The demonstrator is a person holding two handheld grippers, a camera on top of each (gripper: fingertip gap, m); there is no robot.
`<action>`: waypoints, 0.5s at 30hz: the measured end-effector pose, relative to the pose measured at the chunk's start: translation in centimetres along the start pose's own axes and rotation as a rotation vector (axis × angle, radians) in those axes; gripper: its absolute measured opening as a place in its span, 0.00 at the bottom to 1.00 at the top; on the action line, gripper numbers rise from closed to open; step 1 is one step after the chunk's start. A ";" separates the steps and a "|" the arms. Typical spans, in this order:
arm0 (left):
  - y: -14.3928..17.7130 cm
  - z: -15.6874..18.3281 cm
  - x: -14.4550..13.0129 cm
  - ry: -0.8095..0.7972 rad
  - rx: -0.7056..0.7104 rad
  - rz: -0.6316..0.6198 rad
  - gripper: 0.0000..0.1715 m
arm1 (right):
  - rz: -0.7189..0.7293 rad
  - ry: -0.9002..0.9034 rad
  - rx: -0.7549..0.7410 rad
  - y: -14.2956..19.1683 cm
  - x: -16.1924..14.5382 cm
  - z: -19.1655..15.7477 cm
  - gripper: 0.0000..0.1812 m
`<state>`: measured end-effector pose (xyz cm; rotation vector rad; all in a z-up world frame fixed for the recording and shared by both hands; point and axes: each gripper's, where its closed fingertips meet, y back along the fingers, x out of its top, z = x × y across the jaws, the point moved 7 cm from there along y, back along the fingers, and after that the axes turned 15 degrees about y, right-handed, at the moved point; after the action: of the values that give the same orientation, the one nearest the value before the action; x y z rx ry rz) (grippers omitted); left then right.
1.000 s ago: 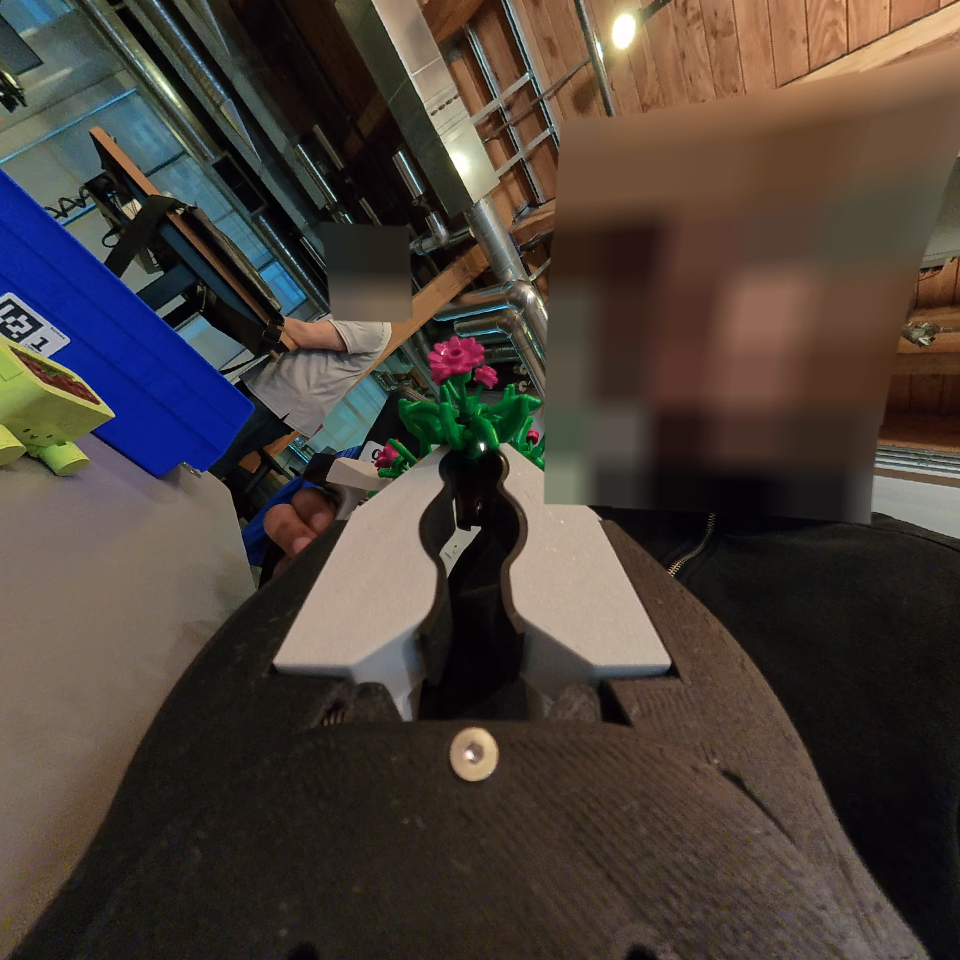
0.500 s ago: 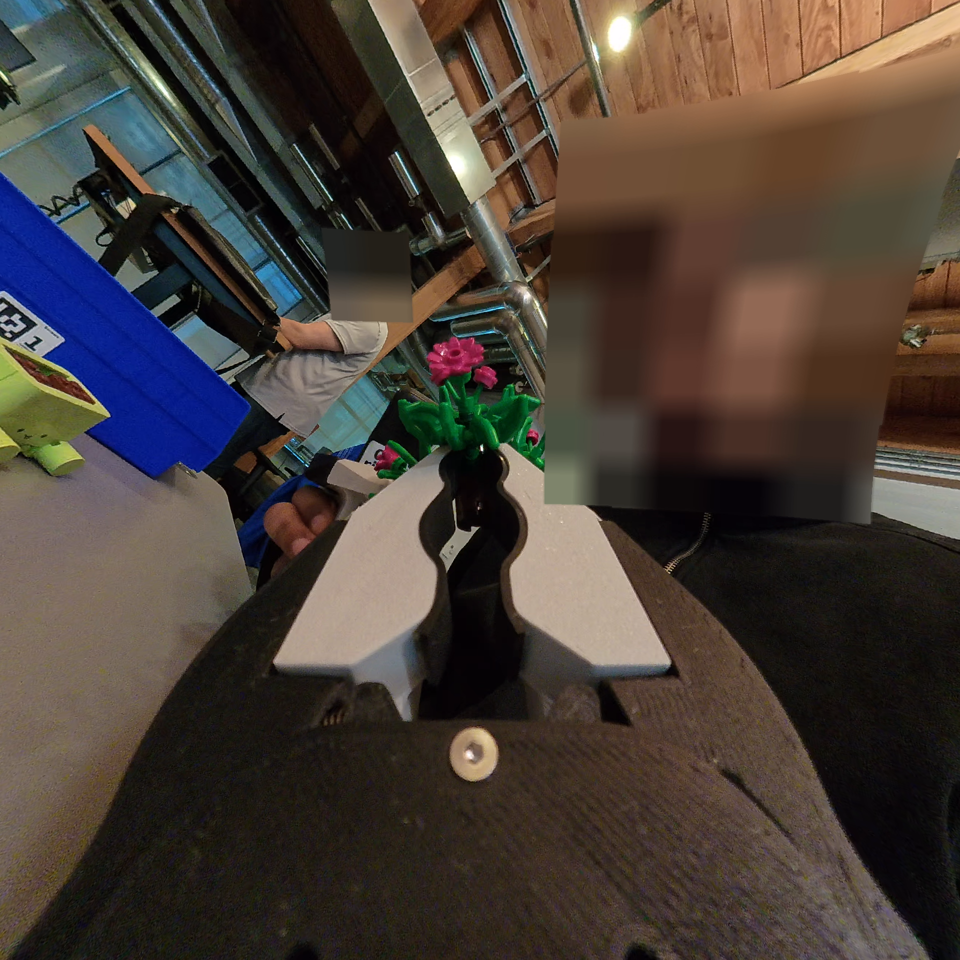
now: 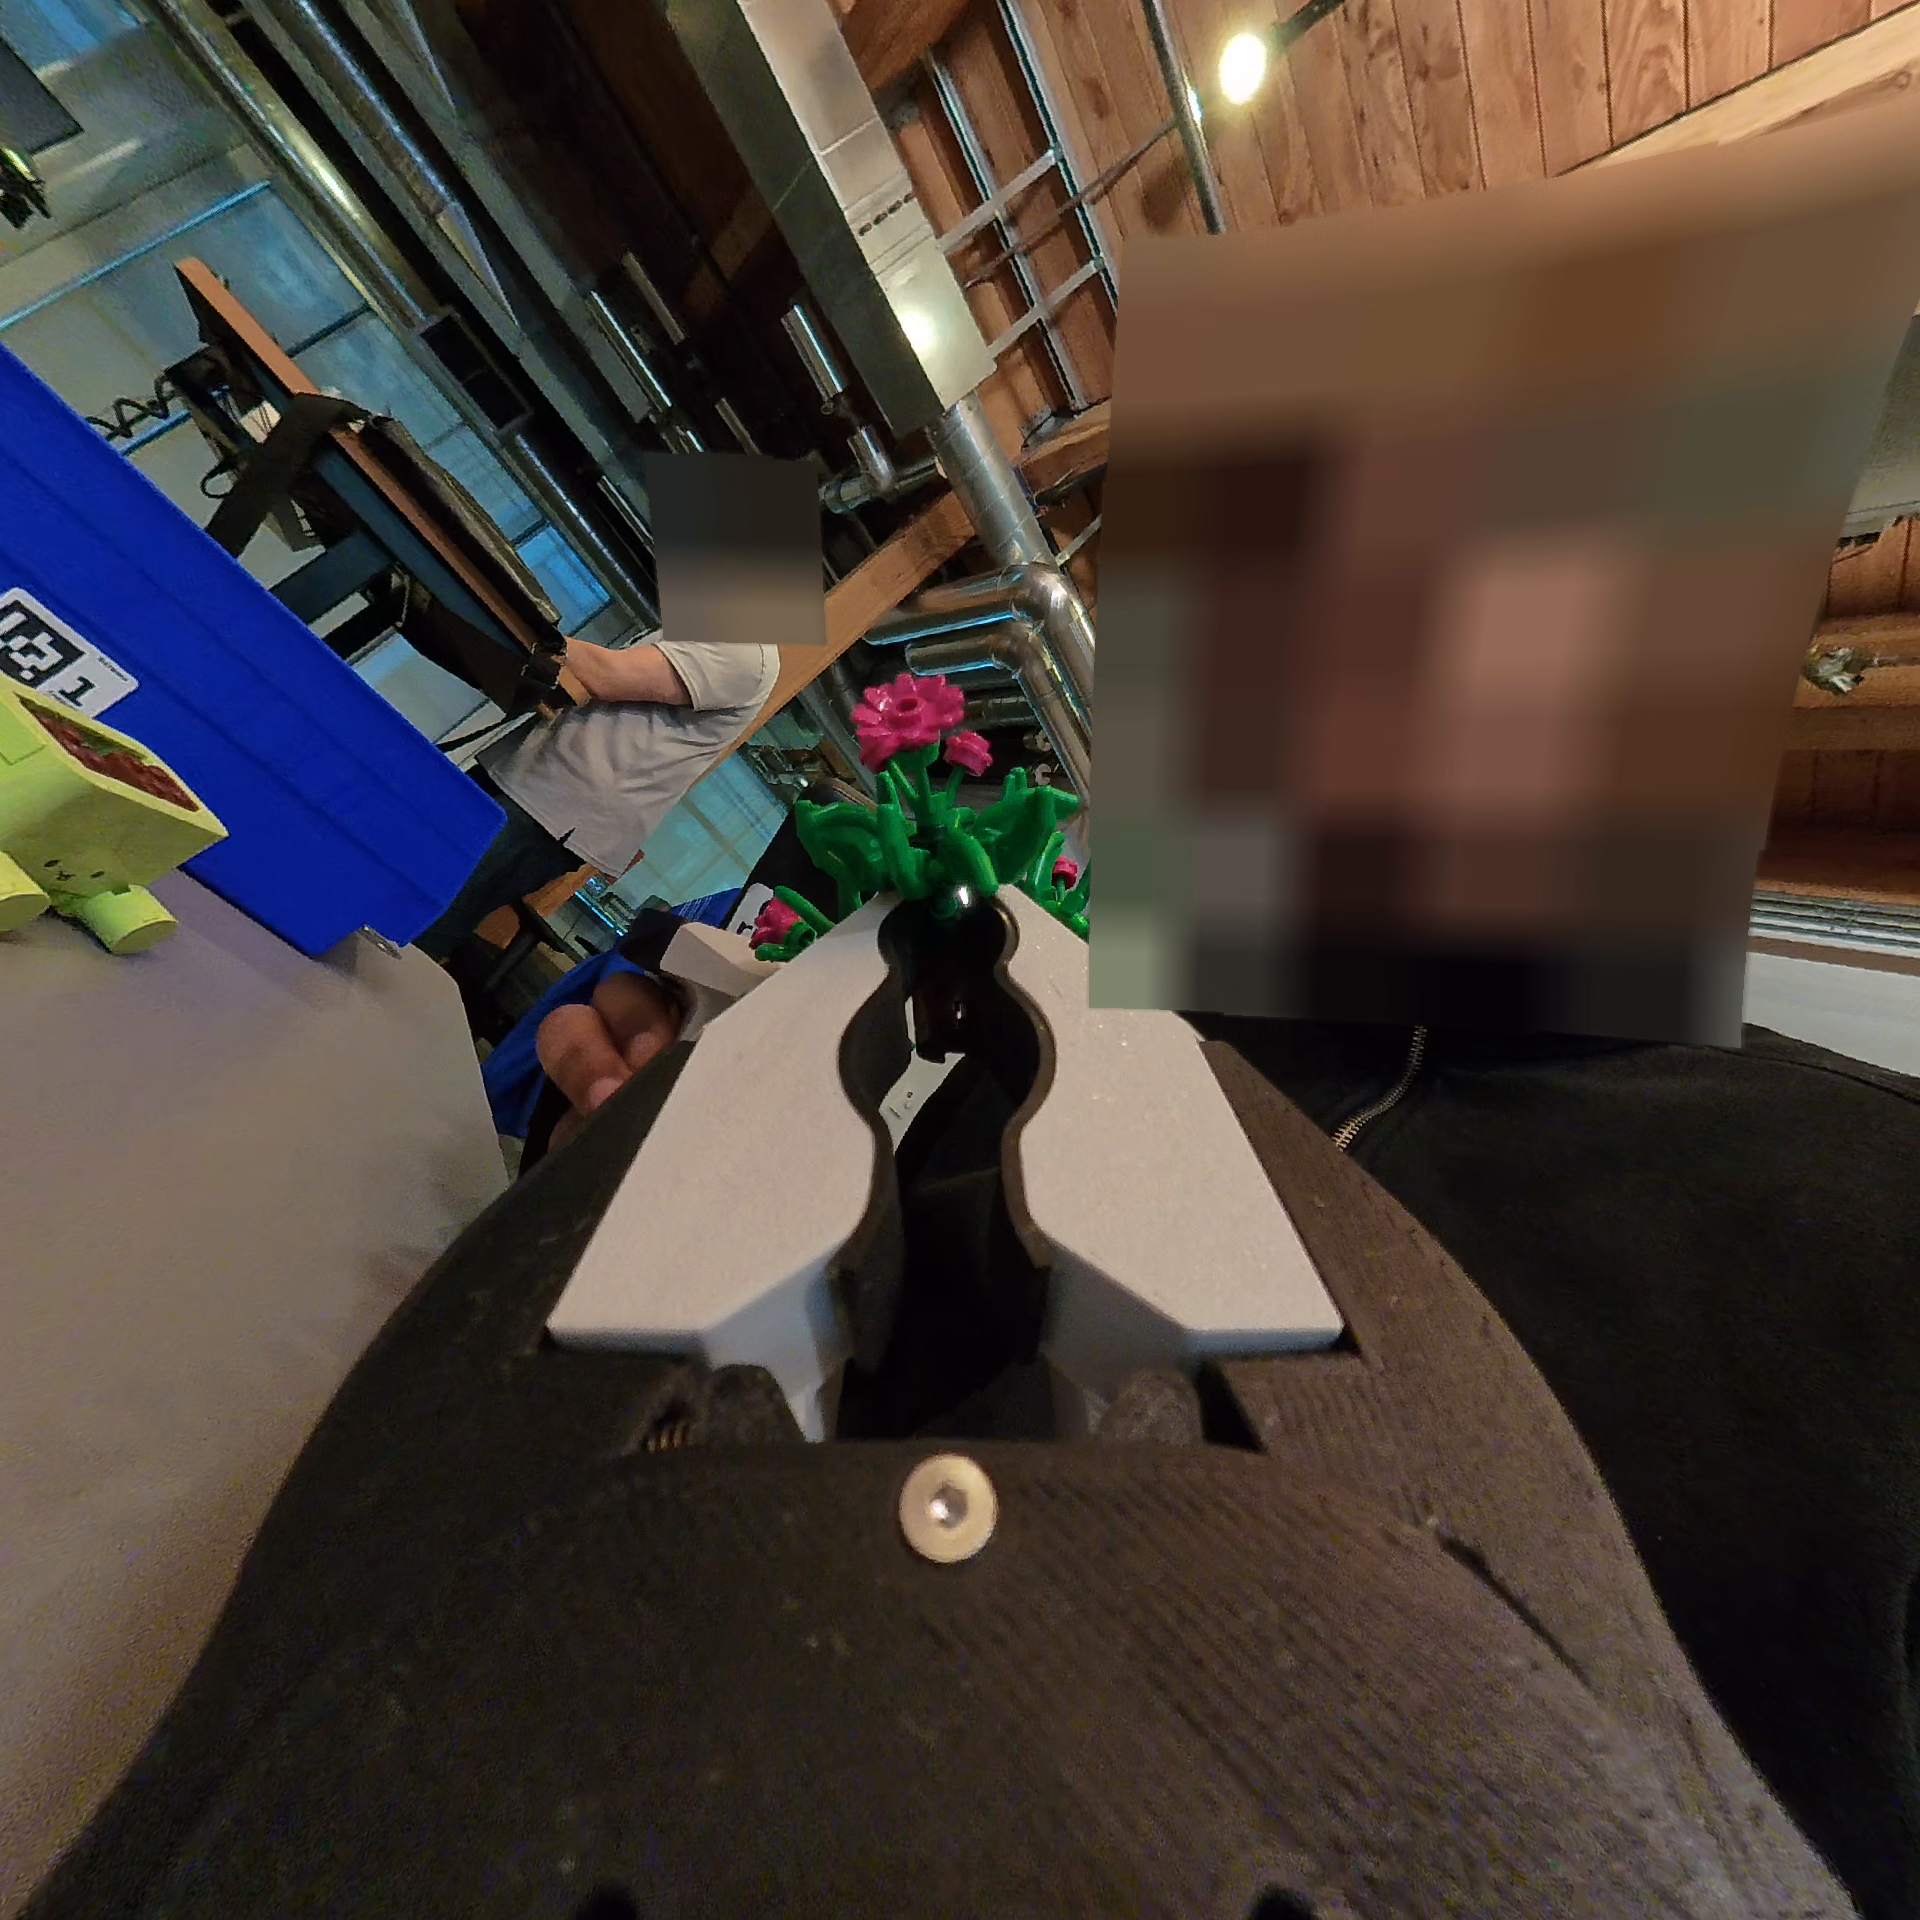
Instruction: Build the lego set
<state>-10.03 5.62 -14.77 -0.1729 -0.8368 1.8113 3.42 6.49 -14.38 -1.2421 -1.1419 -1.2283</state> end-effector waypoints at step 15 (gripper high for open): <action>0.9 0.3 0.9 -0.008 -0.017 0.103 0.03 | 0.096 -0.020 -0.068 1.1 0.7 0.9 0.06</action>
<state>-11.24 6.11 -14.93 -0.2238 -0.8630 1.9029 4.54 7.36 -13.74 -1.3471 -1.0502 -1.1934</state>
